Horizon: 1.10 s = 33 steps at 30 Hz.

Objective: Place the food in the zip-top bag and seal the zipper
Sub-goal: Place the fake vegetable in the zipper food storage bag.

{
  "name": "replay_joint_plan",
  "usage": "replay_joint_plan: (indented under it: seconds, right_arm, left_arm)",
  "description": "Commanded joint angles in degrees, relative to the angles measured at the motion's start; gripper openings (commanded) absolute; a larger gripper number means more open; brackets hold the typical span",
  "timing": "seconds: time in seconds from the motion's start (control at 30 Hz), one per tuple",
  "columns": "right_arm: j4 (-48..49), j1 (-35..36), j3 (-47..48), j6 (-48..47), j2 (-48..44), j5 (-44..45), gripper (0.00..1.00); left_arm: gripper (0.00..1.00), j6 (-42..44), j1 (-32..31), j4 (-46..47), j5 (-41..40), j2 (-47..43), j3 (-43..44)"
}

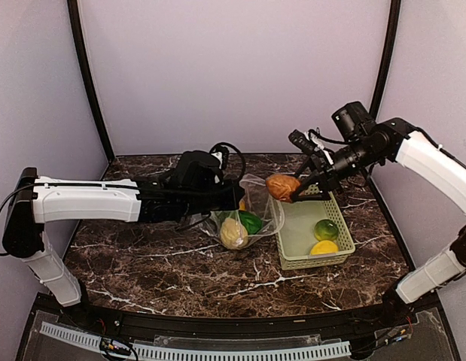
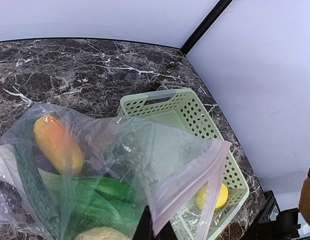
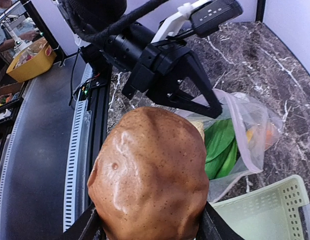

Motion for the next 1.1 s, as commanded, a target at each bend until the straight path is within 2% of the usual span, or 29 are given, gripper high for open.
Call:
replay_joint_plan:
  seconds: [0.0, 0.13, 0.3, 0.6, 0.7, 0.77, 0.87, 0.97, 1.07]
  right_arm:
    - [-1.5, 3.8, -0.6, 3.9, 2.6, 2.8, 0.47]
    - [0.8, 6.7, -0.5, 5.5, 5.8, 10.3, 0.47]
    - [1.6, 7.4, 4.0, 8.7, 11.1, 18.3, 0.47]
    - [-0.6, 7.8, 13.1, 12.3, 19.8, 24.6, 0.51]
    - [-2.9, 8.0, 17.9, 13.6, 24.3, 23.6, 0.53]
    - [-4.6, 8.4, 20.9, 13.6, 26.2, 22.1, 0.61]
    - [-7.1, 8.5, 24.9, 13.1, 26.0, 18.6, 0.80]
    - [-8.6, 8.4, 26.2, 12.0, 22.6, 17.0, 0.84]
    - [-8.1, 8.4, 23.5, 11.5, 17.5, 17.8, 0.86]
  left_arm:
    - [0.01, -0.9, 0.1, 2.4, 0.7, 0.1, 1.6]
    - [0.01, -0.6, 0.1, 3.2, 0.9, -0.4, 1.2]
    - [0.01, -1.2, 0.2, 5.0, 1.2, -1.5, 0.1]
    - [0.01, -3.2, 0.1, 8.5, 3.9, -2.0, -1.7]
    - [0.01, -4.2, 0.1, 9.8, 5.0, -2.2, -2.3]
    - [0.01, -4.7, 0.1, 10.5, 5.4, -2.4, -2.5]
    - [0.01, -4.9, 0.1, 10.8, 4.5, -3.3, -3.0]
    - [0.01, -5.3, 0.1, 11.5, 1.6, -5.1, -4.9]
    - [0.01, -5.7, 0.2, 12.4, -1.2, -6.4, -7.3]
